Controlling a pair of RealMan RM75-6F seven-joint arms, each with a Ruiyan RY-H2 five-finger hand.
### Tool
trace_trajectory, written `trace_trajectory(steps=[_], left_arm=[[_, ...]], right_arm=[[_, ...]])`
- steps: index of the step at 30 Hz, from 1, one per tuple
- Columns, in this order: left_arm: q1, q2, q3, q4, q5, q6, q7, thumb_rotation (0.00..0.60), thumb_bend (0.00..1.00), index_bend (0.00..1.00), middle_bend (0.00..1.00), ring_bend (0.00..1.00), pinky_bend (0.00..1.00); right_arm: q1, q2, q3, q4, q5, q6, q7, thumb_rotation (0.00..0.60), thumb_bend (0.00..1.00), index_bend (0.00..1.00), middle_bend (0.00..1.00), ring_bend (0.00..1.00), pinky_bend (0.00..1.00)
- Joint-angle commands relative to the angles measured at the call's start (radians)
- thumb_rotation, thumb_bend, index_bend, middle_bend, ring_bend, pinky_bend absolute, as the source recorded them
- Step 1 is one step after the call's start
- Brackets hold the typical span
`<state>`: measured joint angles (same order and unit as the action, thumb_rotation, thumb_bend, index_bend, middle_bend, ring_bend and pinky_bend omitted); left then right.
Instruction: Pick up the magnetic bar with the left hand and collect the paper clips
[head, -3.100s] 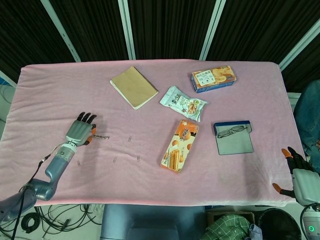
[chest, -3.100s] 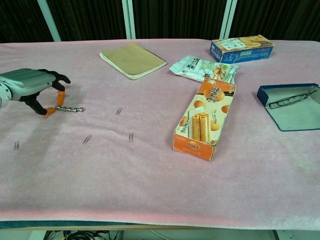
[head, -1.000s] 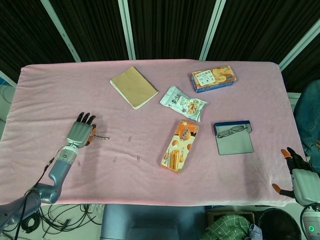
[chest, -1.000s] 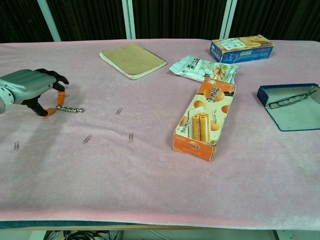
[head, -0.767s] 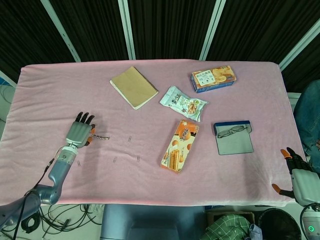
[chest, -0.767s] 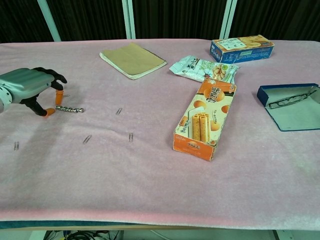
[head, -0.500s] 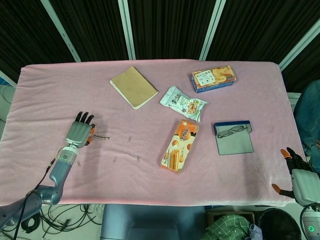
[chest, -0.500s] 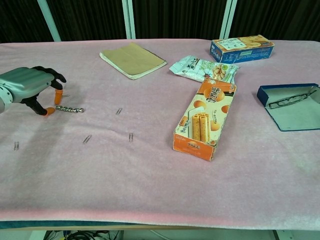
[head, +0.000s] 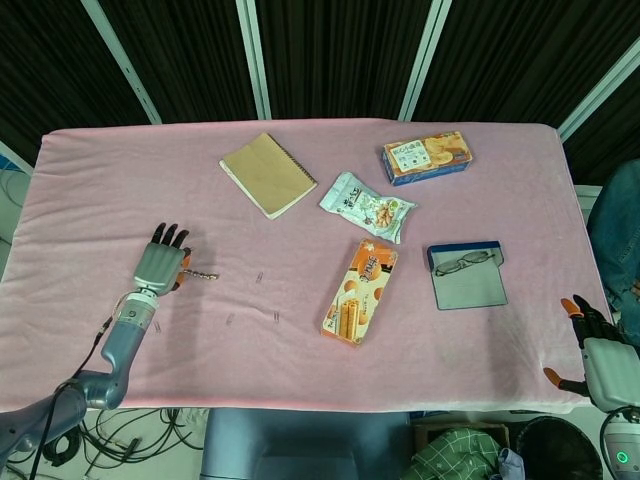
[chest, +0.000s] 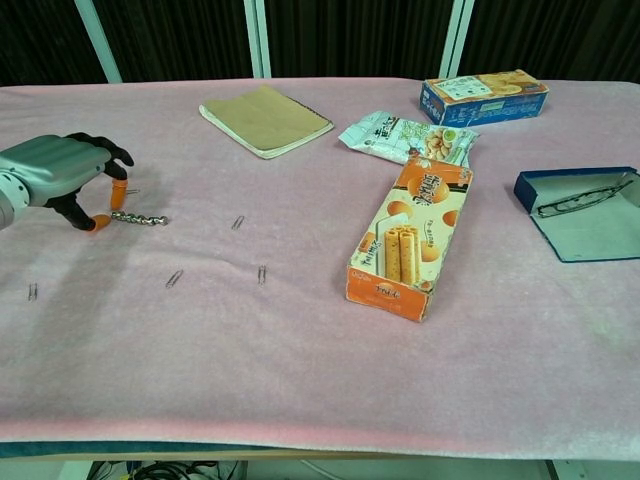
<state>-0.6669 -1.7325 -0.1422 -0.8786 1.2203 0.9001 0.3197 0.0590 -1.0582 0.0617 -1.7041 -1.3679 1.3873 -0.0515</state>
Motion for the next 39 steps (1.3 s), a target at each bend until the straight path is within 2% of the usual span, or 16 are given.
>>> trace_trajectory(steps=[1, 39], left_arm=[[0.0, -0.002, 0.0, 0.002, -0.001, -0.001, 0.0, 0.6, 0.35, 0.54, 0.13, 0.0, 0.0], [-0.006, -0.029, -0.004, 0.028, -0.005, -0.002, 0.014, 0.6, 0.39, 0.55, 0.14, 0.0, 0.0]], right_arm=[[0.0, 0.0, 0.0, 0.0, 0.001, 0.0, -0.001, 0.6, 0.08, 0.0, 0.0, 0.07, 0.18], [0.0, 0.001, 0.0, -0.005, 0.007, -0.003, -0.001, 0.6, 0.08, 0.0, 0.0, 0.07, 0.18]])
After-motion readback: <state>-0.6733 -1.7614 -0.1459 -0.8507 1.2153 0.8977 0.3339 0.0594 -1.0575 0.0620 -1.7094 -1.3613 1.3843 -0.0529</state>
